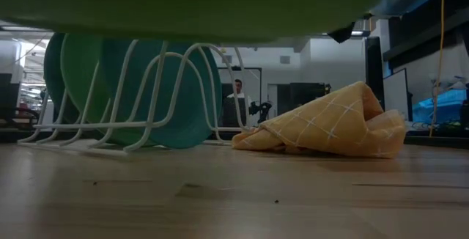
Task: Sort dishes
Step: Put the left light green plate into the dish rack
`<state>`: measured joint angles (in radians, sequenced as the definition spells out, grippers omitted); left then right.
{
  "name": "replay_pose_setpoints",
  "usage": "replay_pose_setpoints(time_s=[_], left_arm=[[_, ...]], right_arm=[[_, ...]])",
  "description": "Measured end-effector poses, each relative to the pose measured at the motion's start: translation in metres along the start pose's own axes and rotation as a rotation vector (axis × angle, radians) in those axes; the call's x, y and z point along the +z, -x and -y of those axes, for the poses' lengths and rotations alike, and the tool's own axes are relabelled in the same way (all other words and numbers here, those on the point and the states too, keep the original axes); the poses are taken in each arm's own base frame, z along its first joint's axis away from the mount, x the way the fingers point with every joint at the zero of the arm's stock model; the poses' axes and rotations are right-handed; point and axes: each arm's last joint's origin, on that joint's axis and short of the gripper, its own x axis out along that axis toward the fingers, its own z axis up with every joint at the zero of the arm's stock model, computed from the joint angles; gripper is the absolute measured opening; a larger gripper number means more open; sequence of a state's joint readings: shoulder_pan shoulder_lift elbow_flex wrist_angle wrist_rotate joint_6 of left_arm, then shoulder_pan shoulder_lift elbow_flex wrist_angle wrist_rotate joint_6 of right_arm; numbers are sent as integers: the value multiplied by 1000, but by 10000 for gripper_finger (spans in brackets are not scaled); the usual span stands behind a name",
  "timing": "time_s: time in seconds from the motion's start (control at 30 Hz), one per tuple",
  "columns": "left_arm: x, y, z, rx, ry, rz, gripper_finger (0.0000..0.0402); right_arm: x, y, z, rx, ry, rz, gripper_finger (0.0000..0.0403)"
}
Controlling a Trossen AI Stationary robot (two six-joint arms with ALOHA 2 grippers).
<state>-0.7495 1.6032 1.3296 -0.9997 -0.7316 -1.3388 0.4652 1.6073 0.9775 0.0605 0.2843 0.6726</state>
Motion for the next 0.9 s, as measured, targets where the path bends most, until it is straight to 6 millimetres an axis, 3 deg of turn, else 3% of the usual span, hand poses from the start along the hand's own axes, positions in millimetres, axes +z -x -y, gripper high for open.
replay_pose_setpoints(time_s=[0.27,0.67,0.9], left_arm=[[1,2,6,-50,5,31,7],[-1,5,14,-125,48,-6,87],[-4,11,19,-270,14,-258,111]], right_arm=[[1,0,6,-147,122,69,15],[3,0,6,-192,244,107,11],[3,0,6,-194,296,103,14]])
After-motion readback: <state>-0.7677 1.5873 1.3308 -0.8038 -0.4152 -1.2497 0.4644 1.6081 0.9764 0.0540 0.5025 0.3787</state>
